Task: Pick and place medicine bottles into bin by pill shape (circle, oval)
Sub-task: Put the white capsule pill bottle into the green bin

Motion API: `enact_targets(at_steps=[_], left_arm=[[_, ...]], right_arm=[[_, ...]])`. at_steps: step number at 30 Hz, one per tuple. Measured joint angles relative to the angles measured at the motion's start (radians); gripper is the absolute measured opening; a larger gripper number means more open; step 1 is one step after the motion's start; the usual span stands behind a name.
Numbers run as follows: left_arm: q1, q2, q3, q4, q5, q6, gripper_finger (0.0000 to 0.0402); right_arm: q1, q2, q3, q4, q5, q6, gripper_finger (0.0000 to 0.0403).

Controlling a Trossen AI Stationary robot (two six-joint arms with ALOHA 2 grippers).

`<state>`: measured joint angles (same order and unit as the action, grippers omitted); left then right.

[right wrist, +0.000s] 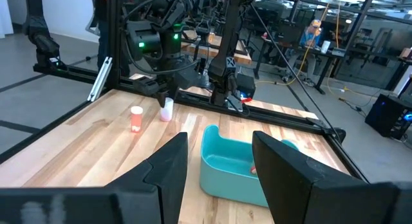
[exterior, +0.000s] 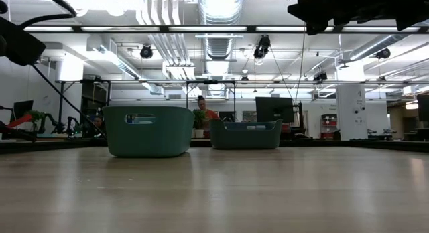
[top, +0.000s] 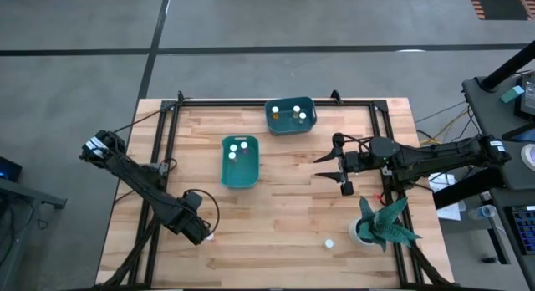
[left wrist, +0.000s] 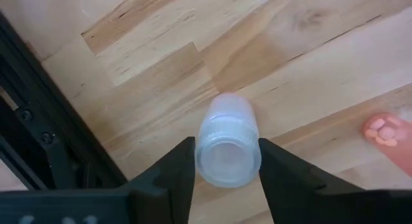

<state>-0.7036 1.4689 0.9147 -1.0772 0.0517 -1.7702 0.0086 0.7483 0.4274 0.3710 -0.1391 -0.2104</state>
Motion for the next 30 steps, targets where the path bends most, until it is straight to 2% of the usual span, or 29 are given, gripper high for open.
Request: enact_targets(at_steps=[3, 8, 17, 24, 30], left_arm=[[0.000, -0.002, 0.000, -0.004, 0.000, 0.000, 0.0121], [0.011, -0.017, 0.027, -0.020, 0.007, 0.005, 0.0123], [0.068, -0.032, 0.191, -0.181, 0.007, 0.054, 0.0123], [0.159, -0.031, 0.305, -0.199, 0.006, 0.142, 0.0123], [0.233, -0.030, 0.387, -0.201, -0.041, 0.247, 0.0123]], right_arm=[[0.000, 0.000, 0.000, 0.000, 0.000, 0.000, 0.0166], [0.000, 0.000, 0.000, 0.000, 0.000, 0.000, 0.0166], [0.000, 0.000, 0.000, 0.000, 0.000, -0.011, 0.0166], [0.000, 0.000, 0.000, 0.002, 0.000, -0.026, 0.0166], [0.000, 0.000, 0.000, 0.004, 0.000, -0.030, 0.0166]])
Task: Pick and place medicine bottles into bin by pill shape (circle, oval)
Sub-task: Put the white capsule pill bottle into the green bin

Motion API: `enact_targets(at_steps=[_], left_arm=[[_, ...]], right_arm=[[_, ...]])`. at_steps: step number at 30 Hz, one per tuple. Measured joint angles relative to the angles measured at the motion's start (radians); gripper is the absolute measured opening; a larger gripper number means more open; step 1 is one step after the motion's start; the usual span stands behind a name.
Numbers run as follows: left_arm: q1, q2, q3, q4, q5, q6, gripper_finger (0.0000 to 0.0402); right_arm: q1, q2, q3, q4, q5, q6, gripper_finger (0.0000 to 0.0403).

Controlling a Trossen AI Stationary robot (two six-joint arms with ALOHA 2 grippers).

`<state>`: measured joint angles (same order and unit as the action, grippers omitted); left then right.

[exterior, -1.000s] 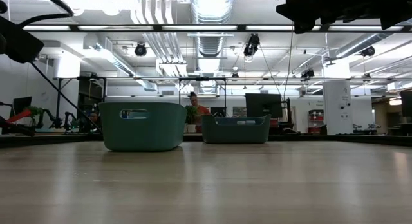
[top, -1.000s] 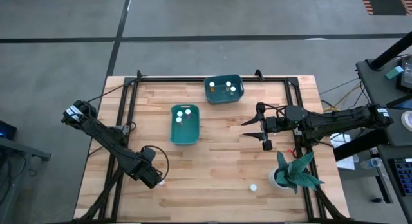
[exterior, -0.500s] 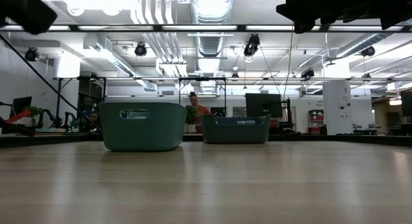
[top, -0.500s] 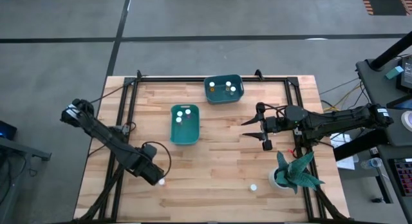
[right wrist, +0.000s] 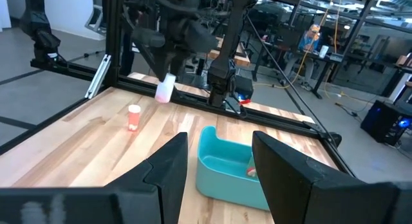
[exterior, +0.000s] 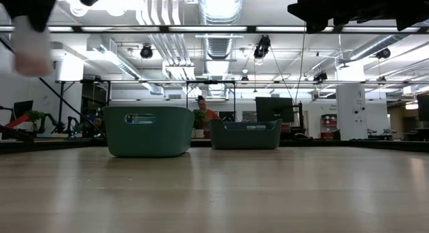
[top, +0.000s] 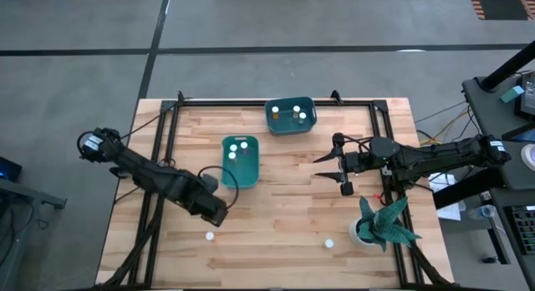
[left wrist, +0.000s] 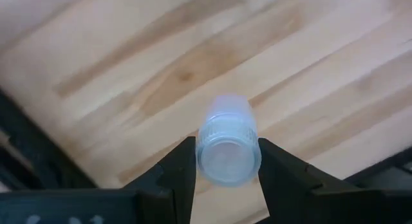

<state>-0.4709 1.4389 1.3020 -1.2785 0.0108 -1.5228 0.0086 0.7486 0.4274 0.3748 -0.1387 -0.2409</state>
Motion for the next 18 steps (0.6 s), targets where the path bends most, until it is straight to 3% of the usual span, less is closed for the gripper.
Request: enact_targets(at_steps=[6, 18], left_arm=[[0.076, 0.000, 0.065, 0.004, -0.072, 0.134, 0.0123], [0.259, 0.076, 0.127, 0.004, -0.090, 0.435, 0.0123]], right_arm=[[0.000, 0.000, 0.000, 0.000, 0.000, -0.005, 0.0166], [-0.001, 0.000, 0.000, 0.001, 0.001, -0.006, 0.0166]])
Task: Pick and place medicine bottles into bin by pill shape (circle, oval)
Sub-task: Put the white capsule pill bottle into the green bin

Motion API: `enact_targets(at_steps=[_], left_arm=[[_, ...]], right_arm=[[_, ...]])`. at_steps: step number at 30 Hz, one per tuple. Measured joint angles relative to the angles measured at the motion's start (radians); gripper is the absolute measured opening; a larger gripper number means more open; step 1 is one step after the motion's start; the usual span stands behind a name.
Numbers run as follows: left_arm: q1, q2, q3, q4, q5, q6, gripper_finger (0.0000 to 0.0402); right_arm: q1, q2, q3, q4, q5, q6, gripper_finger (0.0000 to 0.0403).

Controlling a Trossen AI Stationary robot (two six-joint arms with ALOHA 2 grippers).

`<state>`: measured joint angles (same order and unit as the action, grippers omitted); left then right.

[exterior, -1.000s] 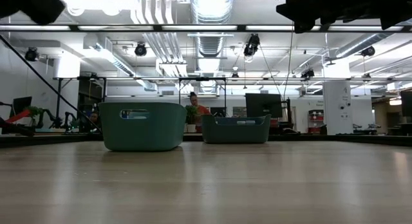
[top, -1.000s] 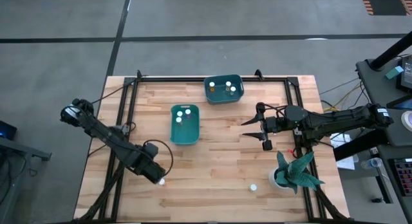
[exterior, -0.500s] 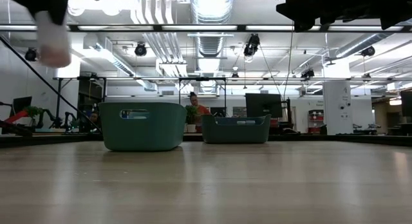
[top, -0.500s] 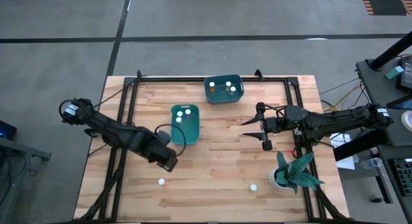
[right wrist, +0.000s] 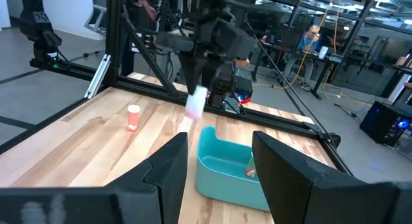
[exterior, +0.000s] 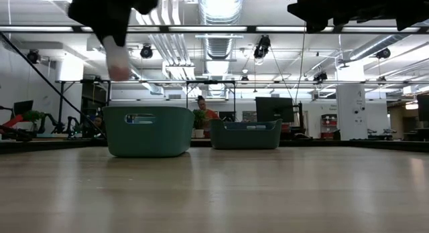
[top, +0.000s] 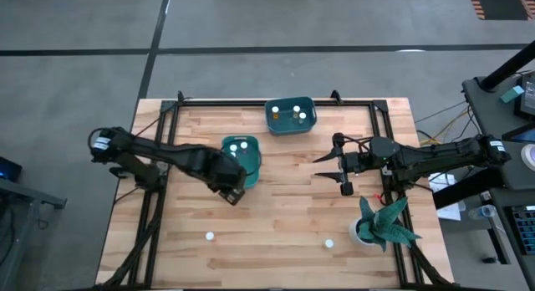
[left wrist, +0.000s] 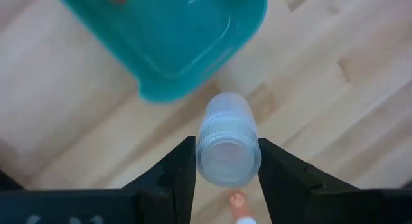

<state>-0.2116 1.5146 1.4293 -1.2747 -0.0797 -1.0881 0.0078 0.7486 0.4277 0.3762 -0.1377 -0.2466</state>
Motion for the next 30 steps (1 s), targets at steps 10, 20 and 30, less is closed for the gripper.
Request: enact_targets(at_steps=[10, 20, 30], left_arm=[[0.109, 0.196, 0.213, -0.093, -0.006, 0.380, 0.0123], [0.229, 0.290, 0.251, -0.096, -0.062, 0.605, 0.0123], [0.313, 0.351, 0.250, -0.035, -0.078, 0.712, 0.0123]], right_arm=[[0.000, 0.000, 0.000, -0.004, 0.007, 0.000, 0.0166], [0.000, 0.000, 0.000, -0.004, 0.007, 0.000, 0.0166], [0.000, 0.000, 0.000, -0.004, 0.008, 0.000, 0.0166]])
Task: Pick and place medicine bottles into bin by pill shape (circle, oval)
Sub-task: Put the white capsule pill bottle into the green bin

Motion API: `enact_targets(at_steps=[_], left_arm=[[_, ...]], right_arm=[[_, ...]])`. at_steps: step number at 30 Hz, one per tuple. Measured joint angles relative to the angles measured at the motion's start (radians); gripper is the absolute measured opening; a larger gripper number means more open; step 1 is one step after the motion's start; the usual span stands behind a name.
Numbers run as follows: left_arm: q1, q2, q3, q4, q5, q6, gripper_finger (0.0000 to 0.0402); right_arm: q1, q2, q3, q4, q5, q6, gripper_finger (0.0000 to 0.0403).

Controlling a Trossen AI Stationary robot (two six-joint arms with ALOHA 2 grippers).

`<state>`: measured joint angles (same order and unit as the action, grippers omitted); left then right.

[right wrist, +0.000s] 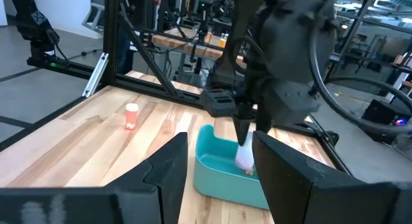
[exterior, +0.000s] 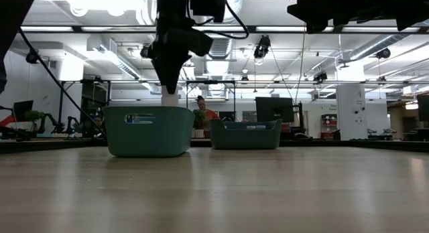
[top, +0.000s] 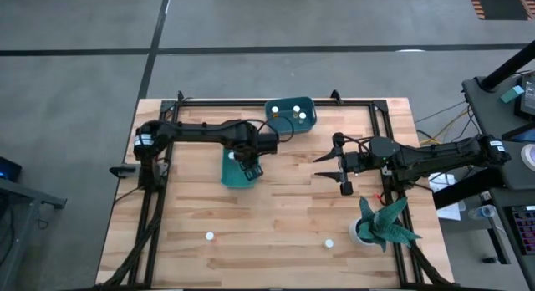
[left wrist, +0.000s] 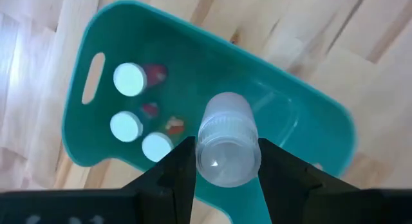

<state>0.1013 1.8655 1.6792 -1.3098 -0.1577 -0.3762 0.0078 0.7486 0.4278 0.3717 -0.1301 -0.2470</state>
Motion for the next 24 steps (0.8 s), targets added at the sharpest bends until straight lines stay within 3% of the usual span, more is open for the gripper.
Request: enact_targets(at_steps=[12, 24], left_arm=[[0.031, 0.019, -0.008, 0.049, -0.001, 0.044, 0.0123], [0.036, 0.018, -0.122, 0.135, -0.020, 0.045, 0.0123]], right_arm=[[0.000, 0.000, 0.000, -0.003, 0.000, 0.000, 0.0166], [0.000, 0.000, 0.000, -0.005, 0.000, 0.000, 0.0166]])
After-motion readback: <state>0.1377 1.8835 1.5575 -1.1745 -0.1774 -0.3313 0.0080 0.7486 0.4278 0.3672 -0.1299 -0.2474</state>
